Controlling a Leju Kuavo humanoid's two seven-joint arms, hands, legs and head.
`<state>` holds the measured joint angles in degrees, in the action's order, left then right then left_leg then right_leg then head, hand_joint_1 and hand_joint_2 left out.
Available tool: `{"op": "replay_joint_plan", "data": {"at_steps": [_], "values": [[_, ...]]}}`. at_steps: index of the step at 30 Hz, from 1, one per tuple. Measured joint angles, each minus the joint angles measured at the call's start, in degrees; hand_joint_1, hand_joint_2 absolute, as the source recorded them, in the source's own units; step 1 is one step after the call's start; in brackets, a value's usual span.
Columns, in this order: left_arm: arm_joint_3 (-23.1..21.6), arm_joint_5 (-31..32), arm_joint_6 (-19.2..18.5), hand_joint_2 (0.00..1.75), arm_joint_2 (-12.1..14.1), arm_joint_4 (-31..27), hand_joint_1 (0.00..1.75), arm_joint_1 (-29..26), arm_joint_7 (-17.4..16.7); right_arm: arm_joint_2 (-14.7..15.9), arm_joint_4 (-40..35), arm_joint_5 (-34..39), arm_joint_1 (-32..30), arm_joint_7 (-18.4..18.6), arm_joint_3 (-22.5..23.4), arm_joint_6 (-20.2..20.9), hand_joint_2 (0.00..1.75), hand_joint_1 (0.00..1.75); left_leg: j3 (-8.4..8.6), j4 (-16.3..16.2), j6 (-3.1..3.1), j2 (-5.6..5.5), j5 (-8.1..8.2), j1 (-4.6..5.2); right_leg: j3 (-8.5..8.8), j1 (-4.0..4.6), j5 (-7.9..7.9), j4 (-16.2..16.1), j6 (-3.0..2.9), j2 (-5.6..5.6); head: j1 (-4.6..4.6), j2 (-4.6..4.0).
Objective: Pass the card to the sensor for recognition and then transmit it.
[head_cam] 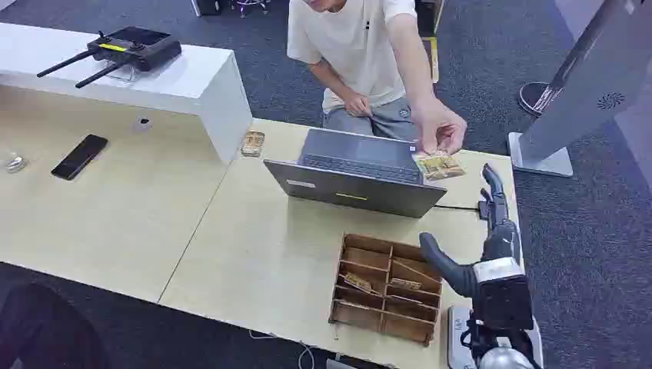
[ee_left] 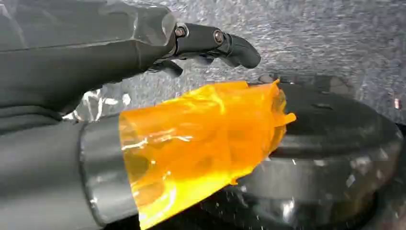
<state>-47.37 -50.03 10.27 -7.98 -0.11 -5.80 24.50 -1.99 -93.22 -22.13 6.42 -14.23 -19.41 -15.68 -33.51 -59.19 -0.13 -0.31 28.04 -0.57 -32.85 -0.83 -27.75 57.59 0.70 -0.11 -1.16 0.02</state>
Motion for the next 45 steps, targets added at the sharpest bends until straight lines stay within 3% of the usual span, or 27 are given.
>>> {"op": "replay_joint_plan", "data": {"at_steps": [3, 8, 17, 22, 30, 32, 33, 34, 35, 36, 37, 45], "values": [[-1.0, 1.9, 0.0, 0.0, 0.5, 0.0, 0.0, 0.0, 1.2, 0.1, -0.4, -9.0, 1.0, -2.1, -1.2, -4.3, 1.75, 0.0, 0.02, 0.0, 0.0, 0.01, 0.0, 0.0, 0.0, 0.0, 0.0, 0.0, 0.0, 0.02, 0.0, 0.0], [-2.4, 3.9, -0.1, 0.0, 1.1, 0.0, 0.0, -0.8, 2.0, 0.3, -0.5, -15.2, 2.2, -3.8, -2.7, -8.5, 1.75, 0.0, 0.02, 0.0, 0.0, 0.02, 0.0, -0.01, -0.01, 0.01, -0.01, 0.0, 0.01, 0.02, 0.0, 0.0], [-3.5, 9.7, -2.7, 0.0, 3.6, 0.0, 0.0, -2.5, 3.6, 2.7, 4.0, -30.2, 8.4, -3.6, -7.2, -19.4, 1.75, 0.0, 0.04, 0.0, 0.0, 0.02, -0.01, -0.01, 0.01, 0.02, 0.0, 0.0, 0.01, 0.03, 0.0, 0.0], [-3.5, 11.6, -3.3, 0.0, 4.5, 0.0, 0.0, -2.5, 3.3, 3.6, 7.8, -33.0, 11.7, -2.4, -9.0, -21.0, 1.75, 0.0, 0.06, 0.0, -0.02, 0.0, -0.03, -0.01, 0.01, 0.01, 0.0, 0.0, 0.0, 0.01, 0.0, 0.0], [-3.5, 17.1, -3.9, 0.0, 6.5, 0.0, 0.0, -3.4, 6.2, 5.8, 15.0, -39.1, 16.2, -2.4, -10.1, -23.8, 1.75, 0.0, 0.05, 0.0, -0.02, 0.0, -0.03, -0.02, 0.01, 0.02, 0.0, 0.0, 0.0, 0.01, 0.04, 0.0], [-3.5, 18.9, -2.6, 0.0, 6.5, 0.0, 0.0, -3.6, 6.4, 6.2, 16.5, -39.3, 17.0, -2.4, -10.2, -23.9, 1.75, 0.17, 0.05, 0.0, -0.02, -0.01, -0.03, -0.02, 0.01, 0.02, 0.0, 0.0, 0.0, 0.01, 0.02, 0.0], [-3.5, 19.7, -2.1, 0.0, 6.5, 0.0, 0.0, -3.8, 6.7, 6.3, 17.0, -39.3, 17.3, -2.5, -10.2, -23.9, 1.75, 0.45, 0.06, 0.0, -0.02, 0.0, -0.03, -0.01, 0.01, 0.02, 0.0, 0.0, 0.0, 0.03, -0.02, 0.0], [-3.5, 20.4, -1.7, 0.0, 6.5, 0.0, 0.0, -4.0, 6.9, 6.5, 17.5, -39.3, 17.5, -2.6, -10.2, -23.9, 1.75, 1.34, 0.06, 0.0, -0.02, 0.01, -0.03, -0.01, 0.01, 0.02, 0.0, 0.0, 0.0, 0.03, 0.02, 0.0], [-3.4, 21.2, -1.5, 0.0, 6.4, 0.0, 0.0, -4.1, 7.1, 6.5, 18.0, -39.2, 17.8, -2.6, -10.2, -23.9, 1.75, 1.54, 0.04, 0.0, -0.02, 0.01, -0.03, -0.01, 0.01, 0.02, 0.0, 0.0, 0.0, 0.03, 0.0, 0.0], [-3.3, 21.8, -1.2, 0.0, 6.3, 0.0, 0.0, -4.0, 7.1, 6.5, 18.5, -39.1, 18.3, -2.4, -10.4, -23.9, 1.75, 1.54, 0.04, 0.0, -0.02, 0.01, -0.03, -0.01, 0.0, 0.01, 0.0, 0.0, 0.0, 0.02, 0.02, 0.0], [-3.2, 22.4, -1.2, 0.0, 6.2, 0.0, 0.0, -4.0, 7.1, 6.5, 18.9, -39.1, 18.8, -1.9, -10.6, -23.9, 1.75, 1.75, 0.05, 0.0, -0.02, 0.01, -0.03, -0.01, 0.01, 0.01, 0.0, 0.0, 0.0, 0.02, 0.0, 0.0], [-0.7, 28.2, -0.2, 0.0, 6.3, 0.0, 0.0, -4.0, 8.1, 7.0, 20.5, -38.1, 19.8, -0.3, -11.6, -23.8, 1.75, 1.75, 0.05, 0.0, -0.02, 0.0, -0.03, -0.01, 0.0, 0.02, 0.0, 0.0, 0.0, 0.03, 0.0, 0.0]]}}
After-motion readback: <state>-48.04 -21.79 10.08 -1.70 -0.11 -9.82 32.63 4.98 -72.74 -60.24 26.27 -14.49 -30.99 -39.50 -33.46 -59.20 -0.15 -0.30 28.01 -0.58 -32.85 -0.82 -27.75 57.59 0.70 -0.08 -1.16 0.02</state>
